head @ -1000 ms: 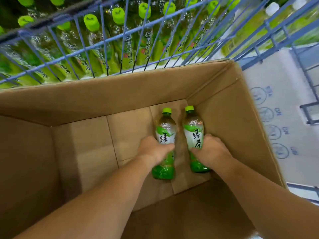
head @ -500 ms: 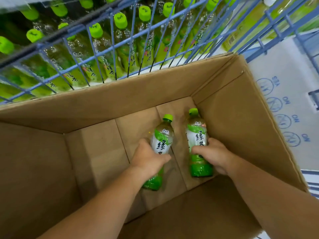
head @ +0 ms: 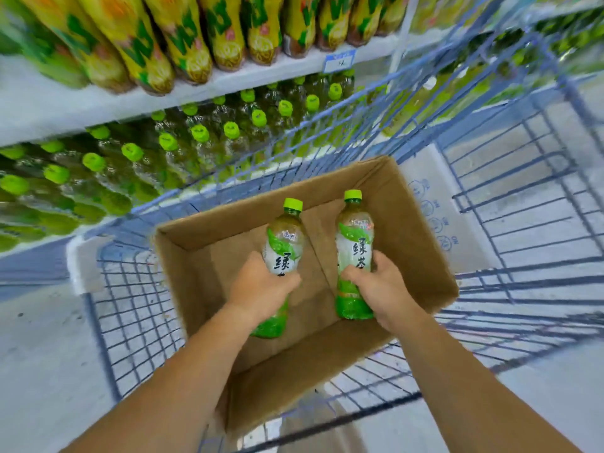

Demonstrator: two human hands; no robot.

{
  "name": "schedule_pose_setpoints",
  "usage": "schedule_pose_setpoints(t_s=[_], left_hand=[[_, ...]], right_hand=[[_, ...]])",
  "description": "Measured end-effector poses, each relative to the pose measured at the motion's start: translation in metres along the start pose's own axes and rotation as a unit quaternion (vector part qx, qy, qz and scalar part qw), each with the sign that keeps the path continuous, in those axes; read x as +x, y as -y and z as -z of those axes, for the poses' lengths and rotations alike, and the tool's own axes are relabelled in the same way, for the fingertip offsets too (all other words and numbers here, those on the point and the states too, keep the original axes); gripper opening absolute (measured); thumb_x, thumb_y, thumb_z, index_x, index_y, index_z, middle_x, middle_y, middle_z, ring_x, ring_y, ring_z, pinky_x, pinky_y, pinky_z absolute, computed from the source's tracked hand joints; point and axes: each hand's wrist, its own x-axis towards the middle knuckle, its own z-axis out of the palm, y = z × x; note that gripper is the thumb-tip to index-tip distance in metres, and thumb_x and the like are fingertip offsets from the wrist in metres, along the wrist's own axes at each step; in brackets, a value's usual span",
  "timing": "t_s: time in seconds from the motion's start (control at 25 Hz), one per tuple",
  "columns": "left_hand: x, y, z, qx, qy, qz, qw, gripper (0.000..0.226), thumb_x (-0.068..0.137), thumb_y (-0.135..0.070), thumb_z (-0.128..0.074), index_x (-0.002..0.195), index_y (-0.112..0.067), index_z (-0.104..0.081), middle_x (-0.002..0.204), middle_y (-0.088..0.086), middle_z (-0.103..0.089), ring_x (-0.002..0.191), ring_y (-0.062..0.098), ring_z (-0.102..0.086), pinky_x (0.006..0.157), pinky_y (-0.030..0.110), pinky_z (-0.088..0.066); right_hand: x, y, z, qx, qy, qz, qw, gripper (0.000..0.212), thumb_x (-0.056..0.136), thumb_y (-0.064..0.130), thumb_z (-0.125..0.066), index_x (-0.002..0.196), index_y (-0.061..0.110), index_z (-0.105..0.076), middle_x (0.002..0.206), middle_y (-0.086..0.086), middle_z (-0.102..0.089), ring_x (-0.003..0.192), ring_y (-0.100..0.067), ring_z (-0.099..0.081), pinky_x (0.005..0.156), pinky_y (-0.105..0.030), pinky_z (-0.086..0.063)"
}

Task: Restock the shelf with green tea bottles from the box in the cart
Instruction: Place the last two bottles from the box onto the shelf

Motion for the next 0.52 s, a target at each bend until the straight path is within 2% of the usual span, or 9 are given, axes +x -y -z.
schedule_pose_setpoints(t_s=[0.12,0.2,0.24,0.36,0.52], left_hand=[[-0.051,-0.024,0.039,-0.043,-0.001,-0.017,0.999,0.047,0.059,-0.037,-0.07,0.098,-0.011,-0.064,0.086,0.011,-0.07,0.081,0.029,-0.069,0.071,0.041,-0.055],[-0.083,-0.036,0.066,-0.061,-0.014,-0.041,0.997,0.029,0.066,-0.031,-0.074,0.09,-0.018,-0.064,0.081,0.008,-0.071,0.079,0.026,-0.07,0.065,0.035,-0.054],[-0.099,-0.04,0.08,-0.068,-0.021,-0.047,0.996,0.028,0.068,-0.031,-0.075,0.091,-0.022,-0.062,0.082,0.004,-0.07,0.078,0.024,-0.07,0.064,0.034,-0.053],[-0.14,-0.047,0.13,-0.077,-0.029,-0.061,0.995,0.042,0.07,-0.034,-0.076,0.105,-0.027,-0.054,0.097,0.003,-0.066,0.087,0.021,-0.066,0.074,0.039,-0.056],[-0.173,-0.037,0.195,-0.066,-0.03,-0.097,0.993,0.035,0.076,-0.027,-0.075,0.106,-0.023,-0.057,0.095,0.007,-0.068,0.085,0.021,-0.067,0.066,0.036,-0.054]], right_hand=[[-0.055,0.034,-0.006,-0.01,-0.009,0.036,0.999,0.031,0.068,0.014,-0.078,0.094,0.025,-0.066,0.089,-0.003,-0.074,0.076,-0.02,-0.073,0.059,-0.034,-0.059],[-0.089,0.052,-0.01,-0.011,-0.013,0.056,0.998,0.03,0.067,0.016,-0.079,0.093,0.026,-0.066,0.088,0.0,-0.074,0.075,-0.018,-0.073,0.061,-0.035,-0.059],[-0.106,0.061,-0.012,-0.015,-0.015,0.066,0.998,0.031,0.067,0.017,-0.079,0.093,0.025,-0.066,0.088,0.0,-0.074,0.077,-0.018,-0.072,0.064,-0.037,-0.06],[-0.155,0.084,-0.028,-0.002,-0.02,0.088,0.996,0.032,0.067,0.018,-0.079,0.095,0.024,-0.066,0.089,-0.001,-0.074,0.08,-0.021,-0.072,0.071,-0.042,-0.06],[-0.209,0.101,-0.057,0.0,-0.018,0.128,0.992,0.031,0.065,0.021,-0.079,0.093,0.027,-0.066,0.084,0.005,-0.074,0.073,-0.014,-0.072,0.062,-0.036,-0.058]])
